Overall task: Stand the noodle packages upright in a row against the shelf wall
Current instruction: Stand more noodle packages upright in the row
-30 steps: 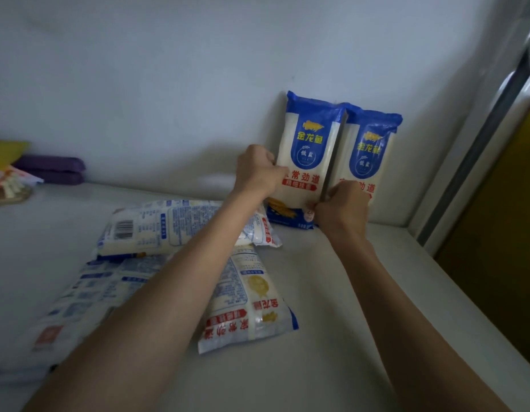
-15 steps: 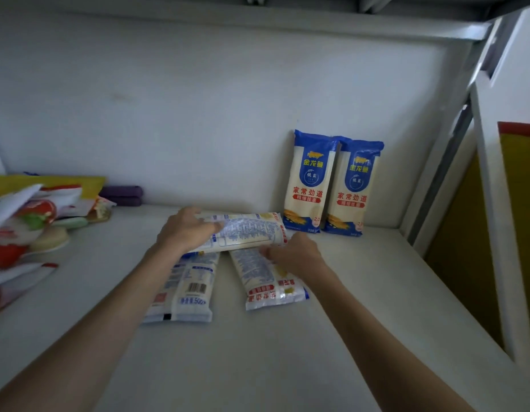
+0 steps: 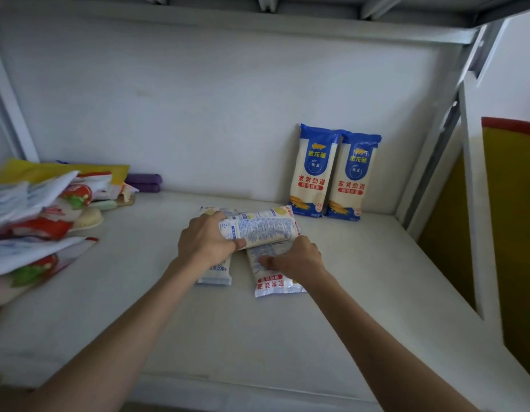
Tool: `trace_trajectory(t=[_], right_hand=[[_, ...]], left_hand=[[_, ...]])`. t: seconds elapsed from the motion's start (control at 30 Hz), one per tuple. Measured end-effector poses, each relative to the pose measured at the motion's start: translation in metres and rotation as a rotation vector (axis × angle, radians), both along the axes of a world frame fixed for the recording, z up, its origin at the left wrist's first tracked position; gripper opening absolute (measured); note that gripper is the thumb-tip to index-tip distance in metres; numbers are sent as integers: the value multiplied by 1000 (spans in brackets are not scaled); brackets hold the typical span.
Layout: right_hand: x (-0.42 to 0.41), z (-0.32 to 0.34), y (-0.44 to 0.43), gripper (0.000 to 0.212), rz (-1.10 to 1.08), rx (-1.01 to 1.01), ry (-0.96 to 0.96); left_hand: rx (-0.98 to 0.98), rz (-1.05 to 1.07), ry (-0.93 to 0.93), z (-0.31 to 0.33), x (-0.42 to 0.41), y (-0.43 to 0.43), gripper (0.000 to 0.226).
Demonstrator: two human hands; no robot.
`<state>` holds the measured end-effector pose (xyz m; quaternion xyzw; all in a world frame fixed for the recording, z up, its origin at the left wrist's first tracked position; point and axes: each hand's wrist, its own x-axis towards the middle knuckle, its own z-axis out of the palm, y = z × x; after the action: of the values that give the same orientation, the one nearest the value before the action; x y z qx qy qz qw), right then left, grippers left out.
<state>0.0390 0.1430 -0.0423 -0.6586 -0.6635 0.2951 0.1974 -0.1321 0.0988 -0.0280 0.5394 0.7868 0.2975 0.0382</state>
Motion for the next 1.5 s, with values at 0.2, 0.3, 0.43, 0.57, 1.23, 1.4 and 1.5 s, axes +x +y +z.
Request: trace_trajectory(t=[0.2,0.3,0.43,0.57,1.23,1.4,1.5], right_hand=[[22,-7,-30,82,15,-16,-5],[31,-8,-34,81,52,-23,-44],[30,5,-25,61,8,-52,-2],[27,20,-13,38,-220,-105,322],[15,57,49,49,-274,-224,706],[3,94,70,42,-247,-110,797],[-7,117,85,36,-225,-35,794]], left_hand=[[-3,18,142,-4,19,-35,65],[-26,4,180,-2,25,-47,65],[-133,-31,175,18,22,-45,62],[-287,-192,-134,39,5,-26,43],[-583,-312,-419,57,-28,45,52],[-551,-397,-619,72,-30,49,39],[-463,-340,-674,75,-26,63,42]])
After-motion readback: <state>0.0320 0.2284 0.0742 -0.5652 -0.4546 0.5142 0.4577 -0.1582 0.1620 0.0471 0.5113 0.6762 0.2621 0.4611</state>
